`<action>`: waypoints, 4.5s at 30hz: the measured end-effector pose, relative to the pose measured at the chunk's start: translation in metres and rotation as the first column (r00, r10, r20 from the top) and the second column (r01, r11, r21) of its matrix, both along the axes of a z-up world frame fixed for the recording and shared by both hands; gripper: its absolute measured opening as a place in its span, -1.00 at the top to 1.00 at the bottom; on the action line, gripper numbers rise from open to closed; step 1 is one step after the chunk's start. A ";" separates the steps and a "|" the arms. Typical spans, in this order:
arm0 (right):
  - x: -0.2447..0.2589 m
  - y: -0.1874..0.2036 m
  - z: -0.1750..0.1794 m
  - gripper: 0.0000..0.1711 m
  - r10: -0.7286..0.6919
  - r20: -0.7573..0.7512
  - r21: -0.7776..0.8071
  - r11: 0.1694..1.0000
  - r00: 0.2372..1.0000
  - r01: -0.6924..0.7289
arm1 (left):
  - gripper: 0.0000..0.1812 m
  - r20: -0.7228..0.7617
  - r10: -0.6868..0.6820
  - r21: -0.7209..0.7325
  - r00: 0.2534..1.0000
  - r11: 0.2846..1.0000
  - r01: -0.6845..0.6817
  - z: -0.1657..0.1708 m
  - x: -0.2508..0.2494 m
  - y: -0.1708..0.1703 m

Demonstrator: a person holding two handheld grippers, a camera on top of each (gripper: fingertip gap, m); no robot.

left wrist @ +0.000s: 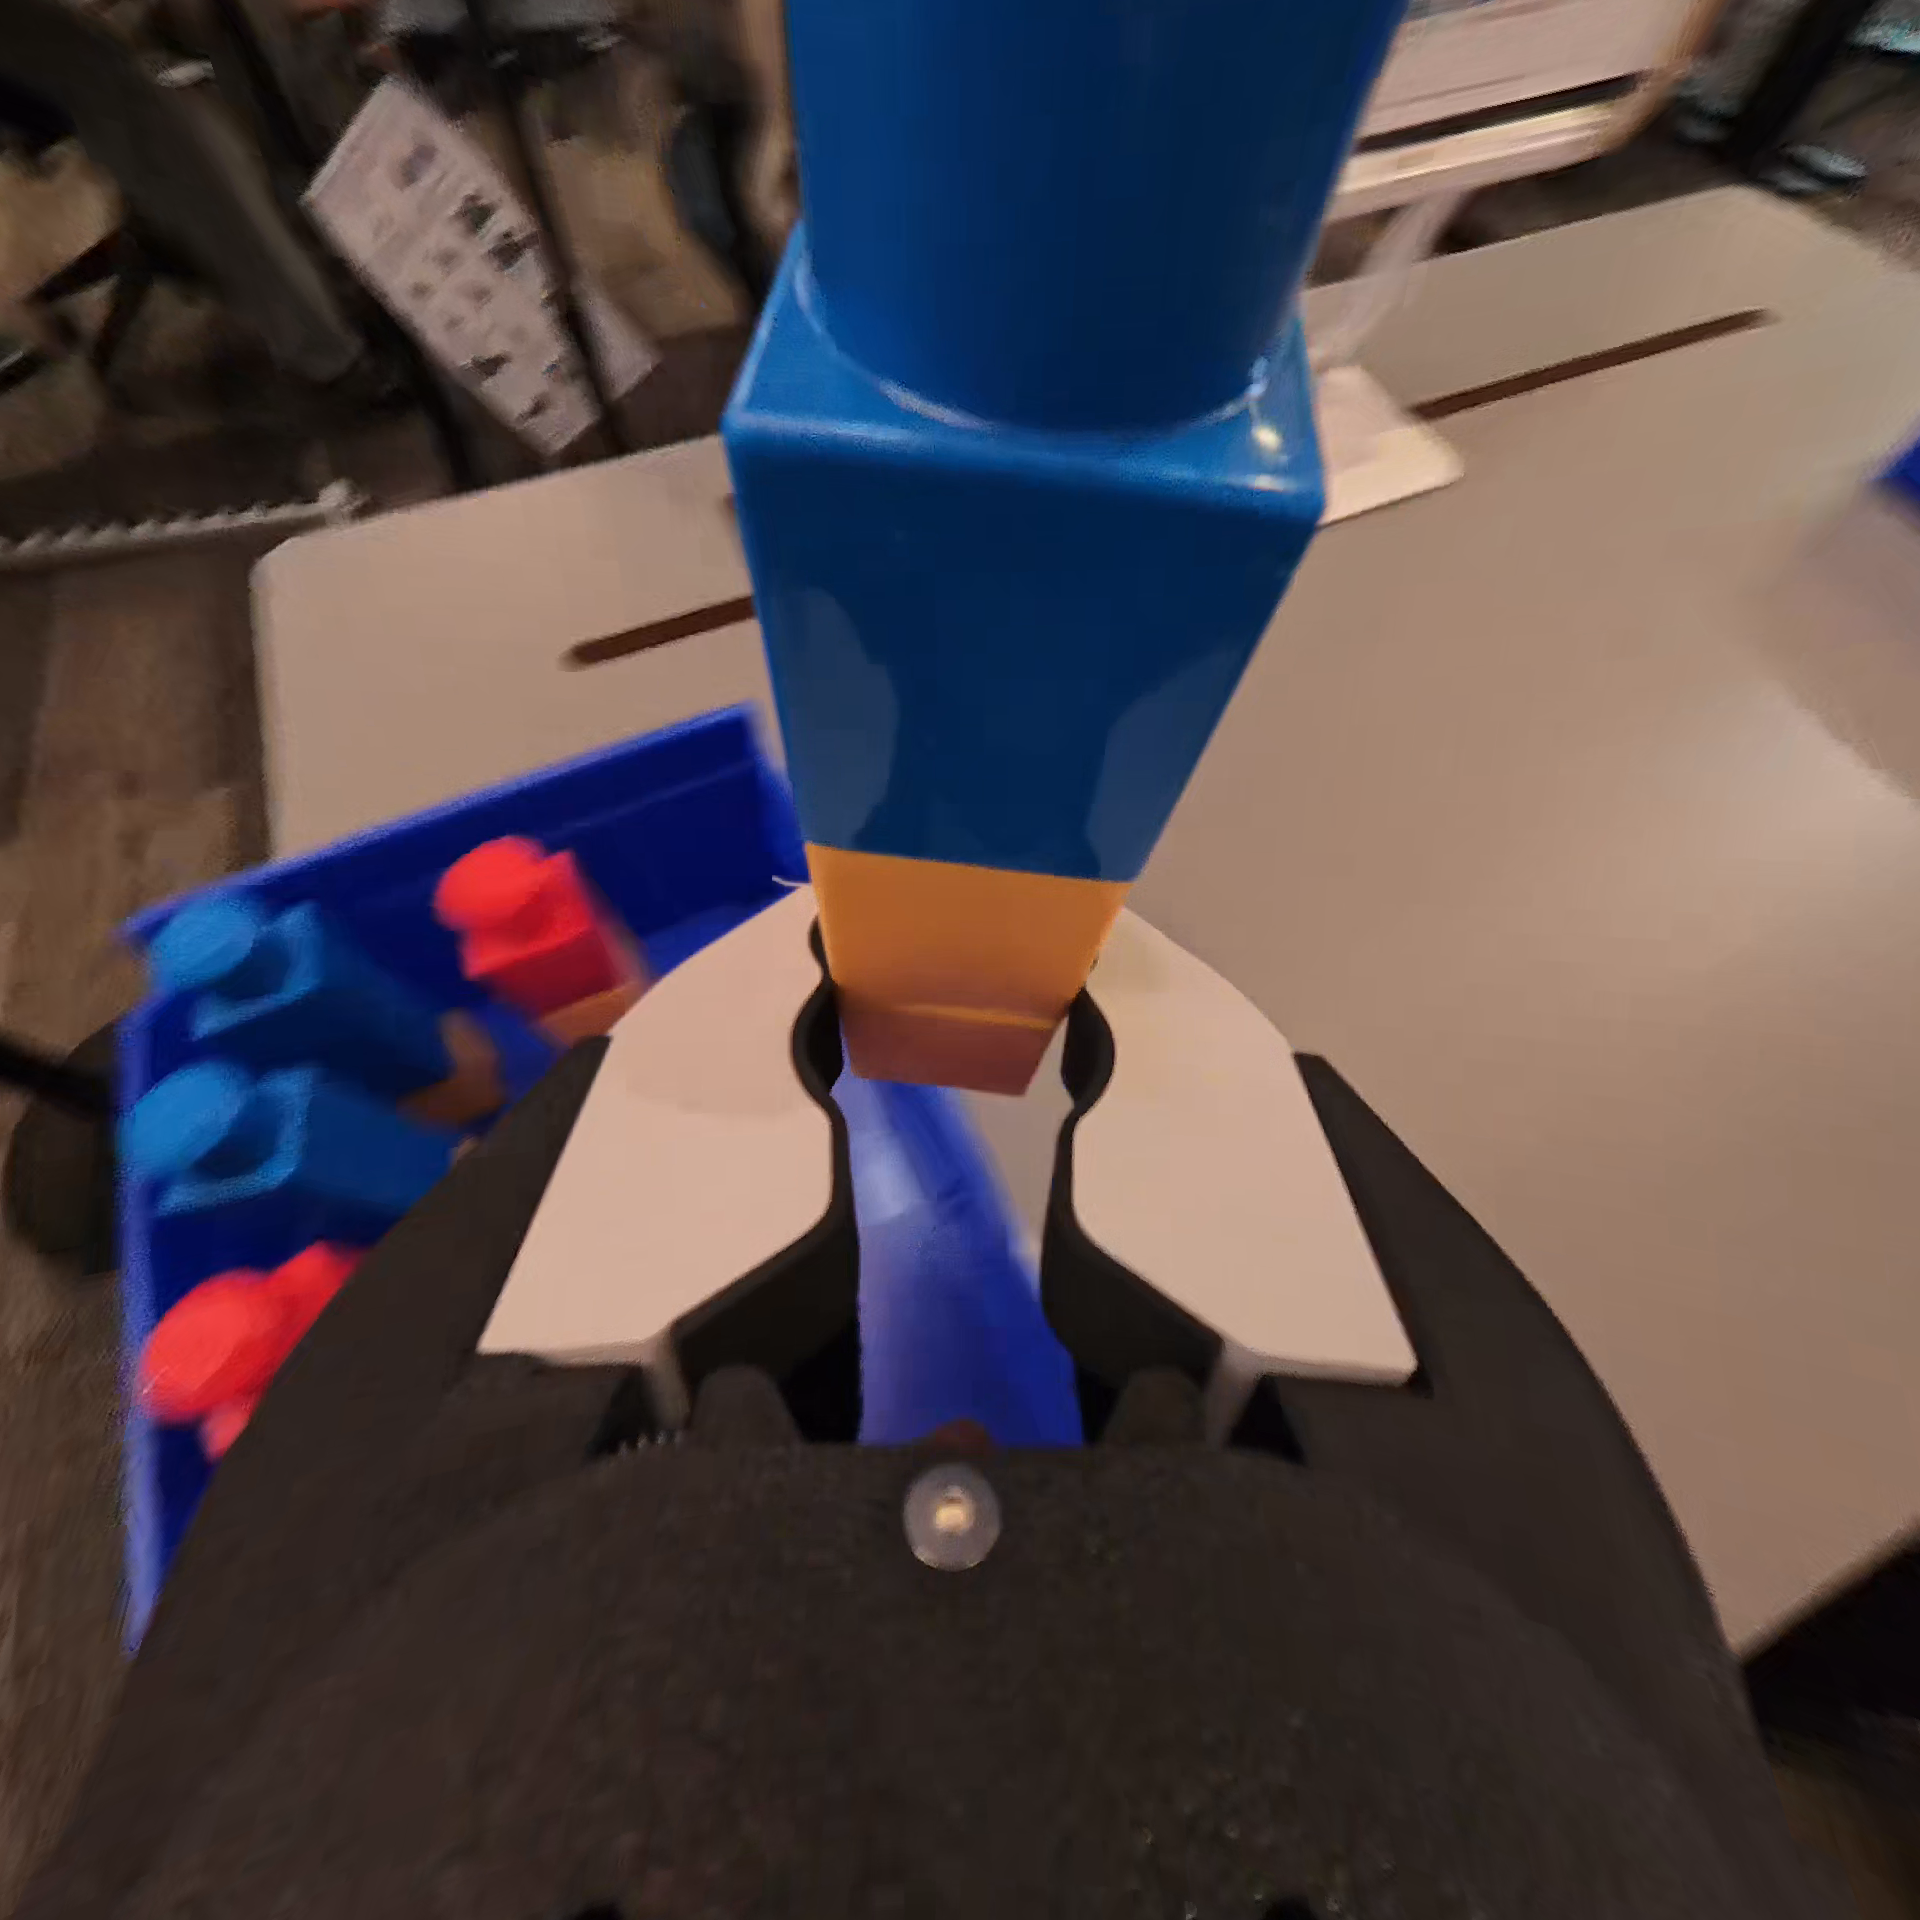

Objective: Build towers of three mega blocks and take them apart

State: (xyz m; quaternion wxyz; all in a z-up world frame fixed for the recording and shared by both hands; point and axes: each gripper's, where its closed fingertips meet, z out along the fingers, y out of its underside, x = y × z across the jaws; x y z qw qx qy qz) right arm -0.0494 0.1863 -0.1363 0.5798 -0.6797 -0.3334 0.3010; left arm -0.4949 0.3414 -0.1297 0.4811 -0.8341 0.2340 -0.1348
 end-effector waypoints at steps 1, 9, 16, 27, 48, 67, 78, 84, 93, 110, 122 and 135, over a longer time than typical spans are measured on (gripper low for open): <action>-0.004 0.002 0.006 0.34 0.021 0.004 0.015 1.000 1.000 -0.021 | 0.57 -0.002 -0.075 0.006 0.997 0.997 0.075 0.007 0.028 -0.007; -0.056 0.041 0.057 0.15 0.243 0.032 0.094 0.965 0.969 -0.245 | 0.57 0.093 -0.657 -0.136 0.748 0.736 0.663 -0.061 0.265 -0.056; -0.103 0.074 0.013 0.03 0.399 0.245 -0.051 0.915 0.884 -0.399 | 0.57 0.218 -0.833 -0.131 0.509 0.492 0.861 -0.104 0.354 -0.089; -0.120 0.081 -0.028 0.59 0.521 0.330 -0.260 0.852 0.787 -0.454 | 0.57 0.236 -0.839 -0.165 0.491 0.464 0.871 -0.122 0.363 -0.100; 0.320 0.088 0.025 0.58 -0.671 0.258 -0.122 0.691 0.695 0.712 | 0.57 0.087 -0.868 -0.039 0.489 0.487 0.872 -0.120 0.370 -0.108; 0.385 0.109 -0.104 0.32 -0.708 0.446 -0.322 0.443 0.547 0.837 | 0.56 0.114 -0.846 -0.053 0.521 0.518 0.854 -0.126 0.362 -0.095; 0.047 0.075 0.026 0.05 0.045 0.247 -0.043 0.998 0.968 -0.036 | 0.57 0.121 -0.850 -0.058 0.513 0.510 0.858 -0.127 0.363 -0.098; -0.082 0.047 -0.027 0.16 0.382 0.416 -0.100 0.921 0.825 -0.376 | 0.57 0.119 -0.858 -0.063 0.500 0.496 0.866 -0.127 0.363 -0.100; -0.119 0.054 -0.055 0.65 0.523 0.361 -0.254 0.852 0.772 -0.458 | 0.57 0.103 -0.875 -0.048 0.474 0.471 0.881 -0.124 0.364 -0.107; -0.118 0.045 -0.036 0.66 0.503 0.389 -0.227 0.864 0.772 -0.449 | 0.57 0.069 -0.869 -0.040 0.489 0.488 0.872 -0.109 0.367 -0.113; -0.119 0.047 -0.028 0.66 0.513 0.269 -0.211 0.857 0.815 -0.470 | 0.58 0.119 -0.873 -0.047 0.473 0.471 0.881 -0.103 0.366 -0.116; -0.120 0.054 0.002 0.66 0.442 0.134 -0.131 0.895 0.887 -0.426 | 0.60 0.299 -0.862 0.129 0.410 0.462 0.877 -0.069 0.363 -0.116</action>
